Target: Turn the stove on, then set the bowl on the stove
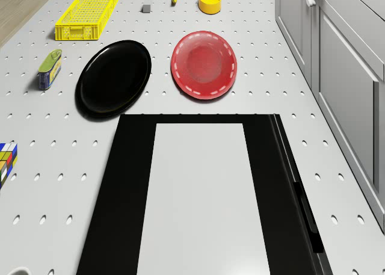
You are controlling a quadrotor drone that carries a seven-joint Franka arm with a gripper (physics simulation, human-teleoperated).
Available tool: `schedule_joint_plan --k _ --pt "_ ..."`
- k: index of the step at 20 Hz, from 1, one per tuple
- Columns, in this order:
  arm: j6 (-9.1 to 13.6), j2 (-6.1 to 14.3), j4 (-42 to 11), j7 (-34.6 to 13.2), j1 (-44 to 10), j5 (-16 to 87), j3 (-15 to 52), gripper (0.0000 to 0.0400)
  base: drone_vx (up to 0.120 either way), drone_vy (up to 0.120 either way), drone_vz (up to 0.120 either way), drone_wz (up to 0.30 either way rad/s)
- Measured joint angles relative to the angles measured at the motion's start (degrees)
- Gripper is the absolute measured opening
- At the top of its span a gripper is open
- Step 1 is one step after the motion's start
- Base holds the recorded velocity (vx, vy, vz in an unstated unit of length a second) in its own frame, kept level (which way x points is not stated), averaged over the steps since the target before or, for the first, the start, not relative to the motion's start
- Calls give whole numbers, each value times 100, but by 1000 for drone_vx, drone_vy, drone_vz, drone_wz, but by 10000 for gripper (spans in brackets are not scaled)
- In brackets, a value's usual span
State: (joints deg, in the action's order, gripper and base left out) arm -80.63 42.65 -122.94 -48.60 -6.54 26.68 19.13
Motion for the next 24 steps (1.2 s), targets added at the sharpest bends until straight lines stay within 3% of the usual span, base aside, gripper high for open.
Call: schedule_joint_plan --k 3,7,9,12,18,24 --pt "-75 143 -626 -287 -359 1487 970 400 0 0 -120 0" --pt "-99 451 -2025 -1004 -1109 4026 2429 400 0 0 -120 0" --pt "18 618 -2750 -1500 -1634 5287 3073 400 0 0 -120 0" --pt "370 852 -3547 -2263 -2556 6810 3837 400 0 0 -120 0" --pt "1087 1266 -4166 -3342 -4110 8287 4717 400 47 0 -120 0" --pt "1364 1576 -4284 -3838 -4863 8656 5082 400 120 0 -120 0"
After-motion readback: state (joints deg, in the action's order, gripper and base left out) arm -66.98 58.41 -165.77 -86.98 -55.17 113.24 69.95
